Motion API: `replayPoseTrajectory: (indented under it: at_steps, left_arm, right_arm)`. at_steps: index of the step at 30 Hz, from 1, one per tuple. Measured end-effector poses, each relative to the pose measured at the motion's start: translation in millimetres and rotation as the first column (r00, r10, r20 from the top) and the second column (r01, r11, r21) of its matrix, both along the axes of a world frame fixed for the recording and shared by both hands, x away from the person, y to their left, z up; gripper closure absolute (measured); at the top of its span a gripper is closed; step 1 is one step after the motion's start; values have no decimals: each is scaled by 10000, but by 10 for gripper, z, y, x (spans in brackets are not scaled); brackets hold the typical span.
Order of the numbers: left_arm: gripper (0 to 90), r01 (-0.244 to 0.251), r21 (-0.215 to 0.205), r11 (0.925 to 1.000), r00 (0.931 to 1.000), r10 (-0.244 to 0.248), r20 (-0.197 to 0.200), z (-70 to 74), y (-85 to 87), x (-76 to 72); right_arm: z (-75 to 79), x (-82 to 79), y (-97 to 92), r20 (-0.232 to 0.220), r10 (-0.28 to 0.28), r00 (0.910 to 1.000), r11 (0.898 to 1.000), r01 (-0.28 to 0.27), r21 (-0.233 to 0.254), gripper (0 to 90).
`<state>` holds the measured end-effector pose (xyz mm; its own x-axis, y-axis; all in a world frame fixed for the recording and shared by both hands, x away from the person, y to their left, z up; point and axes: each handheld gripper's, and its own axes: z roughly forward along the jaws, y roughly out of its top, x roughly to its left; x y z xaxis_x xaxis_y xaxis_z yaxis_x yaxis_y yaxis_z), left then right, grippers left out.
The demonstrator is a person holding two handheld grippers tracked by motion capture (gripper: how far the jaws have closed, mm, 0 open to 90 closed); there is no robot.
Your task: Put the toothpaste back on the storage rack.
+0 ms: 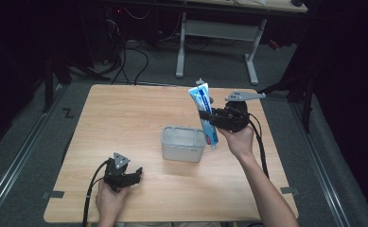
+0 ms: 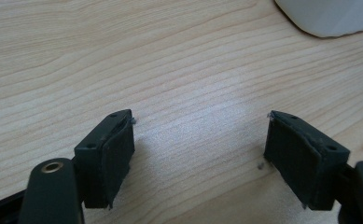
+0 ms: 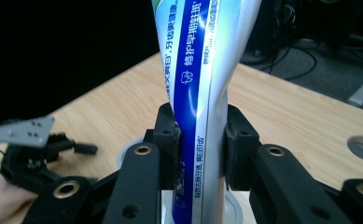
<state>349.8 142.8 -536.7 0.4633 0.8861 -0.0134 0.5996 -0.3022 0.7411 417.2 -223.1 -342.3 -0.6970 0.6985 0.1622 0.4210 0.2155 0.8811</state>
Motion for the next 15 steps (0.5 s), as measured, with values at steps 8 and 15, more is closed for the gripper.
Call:
replayPoseTrajectory:
  at_steps: [8, 15]
  left_arm:
    - [244, -1, -5, 10000, 10000, 1, 4, -1, 0, -1]
    - [244, 4, -6, 10000, 10000, -4, -31, 1, -1, 3]
  right_arm:
    - [-18, 50, 114, 227, 84, 9997, 9999, -87, 128, 714]
    - [-37, 139, 214, 69, 147, 9999, 9997, -148, 187, 716]
